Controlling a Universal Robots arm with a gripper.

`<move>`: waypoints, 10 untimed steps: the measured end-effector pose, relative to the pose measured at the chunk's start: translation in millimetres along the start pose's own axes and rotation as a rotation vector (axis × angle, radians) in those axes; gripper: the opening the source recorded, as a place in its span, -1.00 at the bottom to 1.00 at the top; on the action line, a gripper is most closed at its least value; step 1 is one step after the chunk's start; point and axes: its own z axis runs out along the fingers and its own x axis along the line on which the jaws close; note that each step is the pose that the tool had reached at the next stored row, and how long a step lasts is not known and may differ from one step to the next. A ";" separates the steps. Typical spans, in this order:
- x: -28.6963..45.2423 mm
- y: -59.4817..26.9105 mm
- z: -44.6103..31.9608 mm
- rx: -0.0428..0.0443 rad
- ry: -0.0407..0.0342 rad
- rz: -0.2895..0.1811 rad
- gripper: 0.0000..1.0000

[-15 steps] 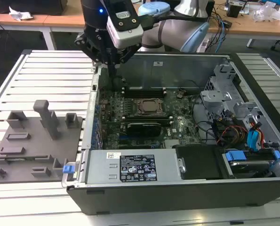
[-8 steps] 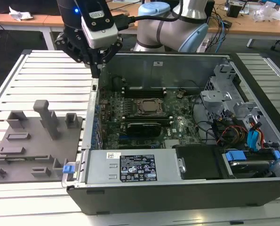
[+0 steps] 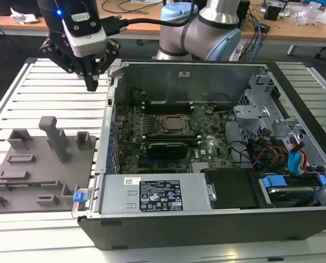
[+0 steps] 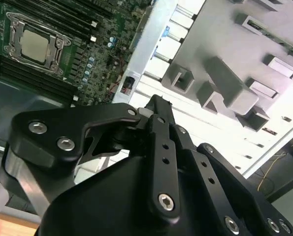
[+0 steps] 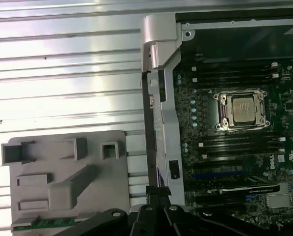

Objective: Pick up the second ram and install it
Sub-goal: 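Reach for the second ram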

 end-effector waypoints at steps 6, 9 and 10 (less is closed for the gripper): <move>26.4 -2.0 -0.4 0.0000 -0.0001 0.000 -0.79; 38.3 -2.9 -0.4 0.0000 0.0000 0.000 -0.79; 40.0 -3.0 -0.4 -0.0001 -0.0001 0.000 -0.79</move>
